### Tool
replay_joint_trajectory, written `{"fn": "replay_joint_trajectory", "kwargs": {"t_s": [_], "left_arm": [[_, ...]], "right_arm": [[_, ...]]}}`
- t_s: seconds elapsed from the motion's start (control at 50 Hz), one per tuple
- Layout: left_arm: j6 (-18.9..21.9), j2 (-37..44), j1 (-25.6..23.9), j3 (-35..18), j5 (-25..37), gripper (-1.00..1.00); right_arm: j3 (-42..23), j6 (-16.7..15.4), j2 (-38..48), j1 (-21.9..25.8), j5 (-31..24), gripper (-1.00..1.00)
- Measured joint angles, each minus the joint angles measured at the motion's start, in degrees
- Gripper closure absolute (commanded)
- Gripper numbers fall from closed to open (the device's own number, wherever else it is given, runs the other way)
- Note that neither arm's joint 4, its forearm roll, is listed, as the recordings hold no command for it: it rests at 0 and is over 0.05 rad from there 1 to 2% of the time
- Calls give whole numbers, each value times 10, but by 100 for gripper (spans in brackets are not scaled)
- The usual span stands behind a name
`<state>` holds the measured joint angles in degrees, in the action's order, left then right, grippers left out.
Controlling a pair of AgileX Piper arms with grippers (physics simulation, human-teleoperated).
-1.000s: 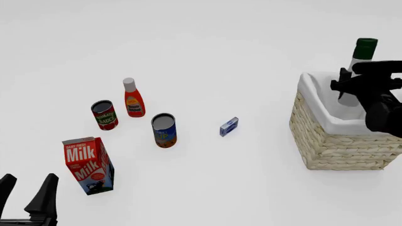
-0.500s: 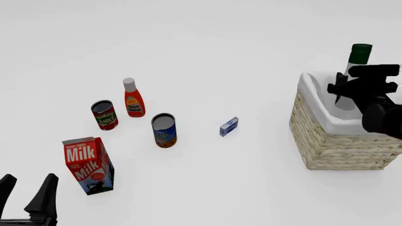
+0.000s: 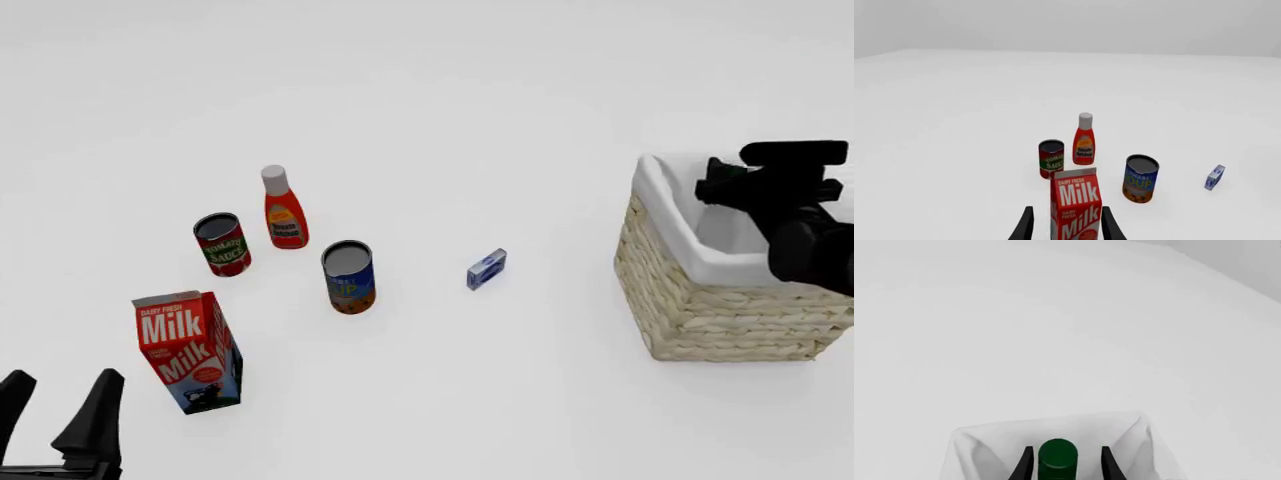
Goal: Pick the salad dressing and place it in the basket.
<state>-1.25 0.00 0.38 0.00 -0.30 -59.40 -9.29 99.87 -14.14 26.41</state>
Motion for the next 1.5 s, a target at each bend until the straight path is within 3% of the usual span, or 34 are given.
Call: {"fn": "replay_joint_trajectory", "kwargs": {"t_s": [0.8,1.16,1.5], "left_arm": [[1,0,0,0,0,-100],[2,0,-5,0,-5,-100],[3,0,-13,0,-13,-100]], "right_arm": [[25,12,-38,7,2,-100],[123,13,-190,39,-22,-100],[228,19,-386,67,-91,-100]]}}
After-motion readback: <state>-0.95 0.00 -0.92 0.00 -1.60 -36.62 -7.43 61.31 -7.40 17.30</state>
